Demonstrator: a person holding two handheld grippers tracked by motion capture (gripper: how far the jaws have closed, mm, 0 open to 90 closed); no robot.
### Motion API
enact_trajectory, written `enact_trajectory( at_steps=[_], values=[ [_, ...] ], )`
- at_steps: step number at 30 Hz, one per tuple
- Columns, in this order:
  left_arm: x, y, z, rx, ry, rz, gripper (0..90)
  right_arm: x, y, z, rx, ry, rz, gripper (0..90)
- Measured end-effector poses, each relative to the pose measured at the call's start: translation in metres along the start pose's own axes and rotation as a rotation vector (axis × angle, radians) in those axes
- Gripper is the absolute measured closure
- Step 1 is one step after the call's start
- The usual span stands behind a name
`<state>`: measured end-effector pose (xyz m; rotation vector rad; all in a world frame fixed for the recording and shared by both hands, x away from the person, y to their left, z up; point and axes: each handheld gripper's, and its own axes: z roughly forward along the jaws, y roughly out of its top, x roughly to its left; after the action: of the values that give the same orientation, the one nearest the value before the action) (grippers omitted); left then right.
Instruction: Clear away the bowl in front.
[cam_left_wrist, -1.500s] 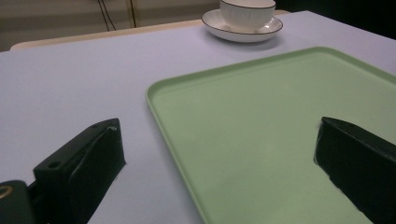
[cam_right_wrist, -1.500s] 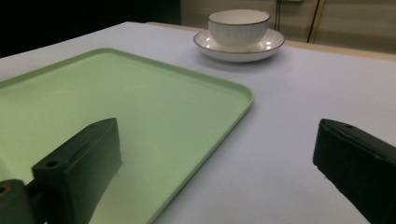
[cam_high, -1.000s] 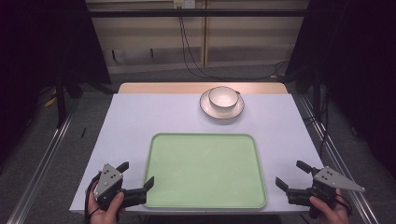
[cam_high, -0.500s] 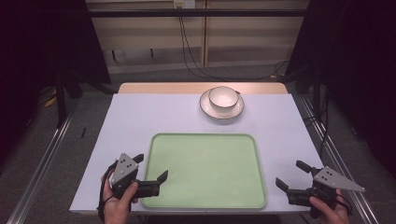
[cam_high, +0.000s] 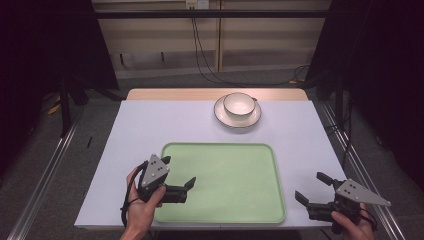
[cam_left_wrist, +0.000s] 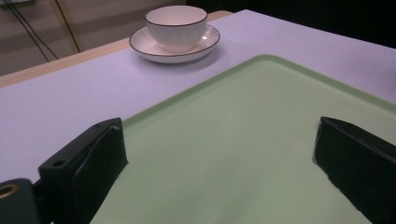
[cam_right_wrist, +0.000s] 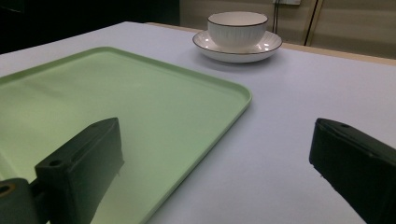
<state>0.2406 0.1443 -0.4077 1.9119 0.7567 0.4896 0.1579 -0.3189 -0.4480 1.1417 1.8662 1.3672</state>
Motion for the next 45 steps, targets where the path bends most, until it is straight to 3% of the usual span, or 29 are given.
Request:
enact_trajectory(
  at_steps=[15,22,25,26,28,32,38,40,43,45],
  values=[
    [0.002,0.023,0.032,0.013,-0.043,0.032,2.7,0.0,0.0,-0.001,-0.008,0.009,-0.003,2.7],
    [0.006,0.037,0.05,0.005,-0.037,0.02,3.3,0.001,0.001,-0.001,-0.017,0.012,-0.008,2.8],
    [0.009,0.043,0.061,0.005,-0.054,0.016,3.4,0.001,0.001,-0.002,-0.02,0.011,-0.005,3.1],
    [0.01,0.046,0.064,0.014,-0.046,0.026,3.5,0.001,0.001,-0.003,-0.024,0.005,-0.009,3.2],
    [0.011,0.048,0.07,0.033,-0.07,0.029,4.1,0.0,0.001,-0.003,-0.029,0.009,-0.006,3.2],
    [0.016,0.052,0.081,0.058,-0.066,0.009,4.1,0.0,0.001,-0.003,-0.024,0.012,-0.003,3.2],
    [0.025,0.062,0.095,0.072,-0.103,-0.014,4.5,0.001,0.001,-0.002,-0.023,0.017,-0.004,3.2],
    [0.026,0.068,0.1,0.068,-0.082,-0.019,4.6,0.001,0.001,-0.002,-0.023,0.021,-0.006,3.2],
    [0.027,0.074,0.105,0.05,-0.084,-0.029,4.5,0.001,0.001,-0.002,-0.023,0.021,-0.006,3.2],
    [0.027,0.078,0.108,0.059,-0.078,-0.011,4.8,0.001,0.001,-0.002,-0.024,0.018,-0.004,3.2]
  ],
)
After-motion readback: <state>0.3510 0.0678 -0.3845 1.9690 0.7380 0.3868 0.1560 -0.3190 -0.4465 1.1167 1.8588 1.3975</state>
